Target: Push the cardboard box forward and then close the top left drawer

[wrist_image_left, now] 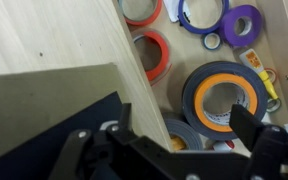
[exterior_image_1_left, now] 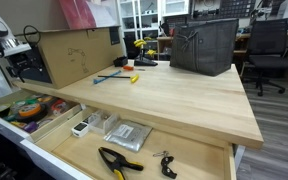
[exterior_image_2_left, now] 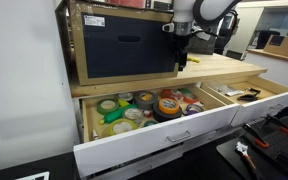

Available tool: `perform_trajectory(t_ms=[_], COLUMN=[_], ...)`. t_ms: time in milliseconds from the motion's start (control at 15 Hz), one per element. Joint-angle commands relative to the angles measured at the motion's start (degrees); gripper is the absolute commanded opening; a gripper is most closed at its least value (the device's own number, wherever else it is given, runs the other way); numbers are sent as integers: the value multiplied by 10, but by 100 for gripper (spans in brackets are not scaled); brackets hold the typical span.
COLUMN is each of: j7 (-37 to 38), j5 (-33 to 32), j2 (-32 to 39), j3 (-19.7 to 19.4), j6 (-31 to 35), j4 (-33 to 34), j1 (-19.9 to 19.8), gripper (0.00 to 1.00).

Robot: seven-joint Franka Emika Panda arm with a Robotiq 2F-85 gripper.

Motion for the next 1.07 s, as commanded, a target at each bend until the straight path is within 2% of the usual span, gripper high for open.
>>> perform_trajectory(t_ms=[0, 533, 867, 1000], j7=[-114, -257, -334, -328], j5=[-7, -1, 53, 69], j2=[30, 32, 30, 30], j3=[3, 5, 13, 9], j6=[-1, 4, -41, -70], j4=[41, 43, 47, 56], j1=[-7, -17, -26, -22], gripper=[100, 100, 100, 100])
